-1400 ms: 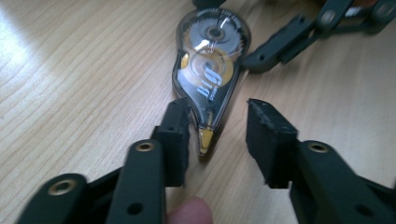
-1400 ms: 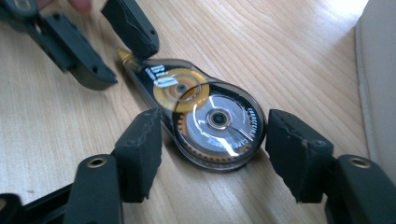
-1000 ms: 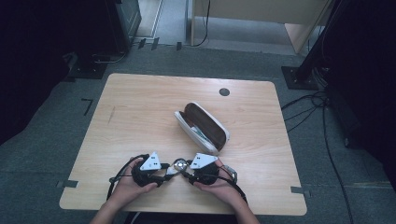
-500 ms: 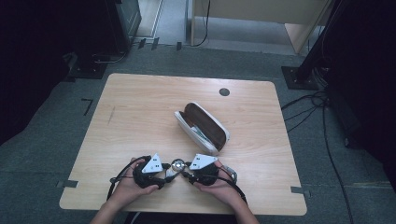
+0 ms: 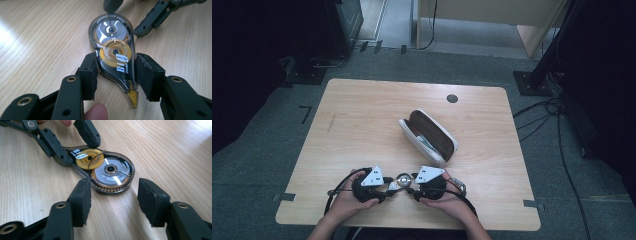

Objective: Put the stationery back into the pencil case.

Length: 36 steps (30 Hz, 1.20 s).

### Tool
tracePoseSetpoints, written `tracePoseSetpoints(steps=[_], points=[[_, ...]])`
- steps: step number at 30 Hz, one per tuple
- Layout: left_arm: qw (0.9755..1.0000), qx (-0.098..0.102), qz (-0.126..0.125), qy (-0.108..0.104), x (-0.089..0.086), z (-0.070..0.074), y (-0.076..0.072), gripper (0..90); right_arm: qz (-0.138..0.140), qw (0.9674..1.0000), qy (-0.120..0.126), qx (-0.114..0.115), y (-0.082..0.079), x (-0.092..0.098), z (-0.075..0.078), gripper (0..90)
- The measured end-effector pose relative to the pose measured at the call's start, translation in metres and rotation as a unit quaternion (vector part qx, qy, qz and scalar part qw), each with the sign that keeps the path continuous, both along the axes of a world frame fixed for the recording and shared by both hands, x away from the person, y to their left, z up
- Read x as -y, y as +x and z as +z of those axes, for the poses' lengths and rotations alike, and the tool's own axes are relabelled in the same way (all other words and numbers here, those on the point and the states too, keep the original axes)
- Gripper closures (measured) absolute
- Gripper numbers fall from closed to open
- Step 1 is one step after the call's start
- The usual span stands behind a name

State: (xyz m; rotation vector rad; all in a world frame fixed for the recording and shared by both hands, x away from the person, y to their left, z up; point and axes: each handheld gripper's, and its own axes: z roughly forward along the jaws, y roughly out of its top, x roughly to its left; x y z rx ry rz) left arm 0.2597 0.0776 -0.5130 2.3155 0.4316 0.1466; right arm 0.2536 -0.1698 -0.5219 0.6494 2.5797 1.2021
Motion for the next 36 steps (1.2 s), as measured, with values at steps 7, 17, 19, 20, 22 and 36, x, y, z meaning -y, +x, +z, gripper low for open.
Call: tracePoseSetpoints(steps=[7,17,19,20,22,36], points=[[0.9999,-0.010,0.011,-0.007,-0.0073,0.0000,0.0043,73.4,-0.003,1.0000,-0.003,0.003,0.0007,0.0004,-0.0001,39.6],[1.0000,-0.001,0.002,0.002,-0.0059,0.0006,0.0033,75.1,0.005,1.0000,-0.001,0.000,0.0006,-0.0006,-0.0002,40.3],[1.0000,0.003,0.000,0.005,-0.0055,0.0011,0.0024,76.1,0.005,1.0000,-0.001,-0.001,0.0005,-0.0010,-0.0002,40.0],[1.0000,0.002,0.000,0.006,-0.0053,0.0014,0.0025,76.4,0.004,1.0000,-0.002,0.000,0.0001,-0.0011,-0.0002,40.0],[1.0000,0.000,0.000,0.005,-0.0054,0.0015,0.0031,76.5,0.004,1.0000,-0.001,0.000,0.0000,-0.0011,-0.0002,40.2],[1.0000,0.005,0.002,-0.003,-0.0040,-0.0009,0.0020,69.3,-0.035,0.9958,0.048,-0.070,0.0041,0.0023,0.0003,41.7]])
